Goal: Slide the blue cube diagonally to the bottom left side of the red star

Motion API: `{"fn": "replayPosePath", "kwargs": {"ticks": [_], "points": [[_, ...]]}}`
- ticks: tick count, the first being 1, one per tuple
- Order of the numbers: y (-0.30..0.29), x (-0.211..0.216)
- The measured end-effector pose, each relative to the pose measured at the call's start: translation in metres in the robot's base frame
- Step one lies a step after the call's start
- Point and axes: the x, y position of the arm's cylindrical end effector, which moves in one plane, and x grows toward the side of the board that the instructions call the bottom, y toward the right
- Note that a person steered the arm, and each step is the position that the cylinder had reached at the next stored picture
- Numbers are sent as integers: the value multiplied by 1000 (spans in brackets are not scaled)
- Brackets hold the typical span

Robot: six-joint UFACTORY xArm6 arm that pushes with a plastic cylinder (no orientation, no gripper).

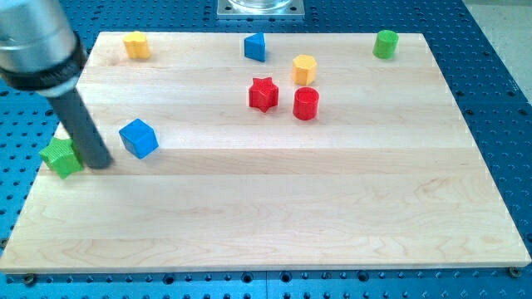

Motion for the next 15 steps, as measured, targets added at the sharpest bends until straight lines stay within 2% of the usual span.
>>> {"fn": "replayPosePath", "kwargs": {"ticks": [2,3,4,7,10,15], "points": [[4,-34],[115,-46],[104,-1],[268,-2],[235,-12],[222,-20]]}}
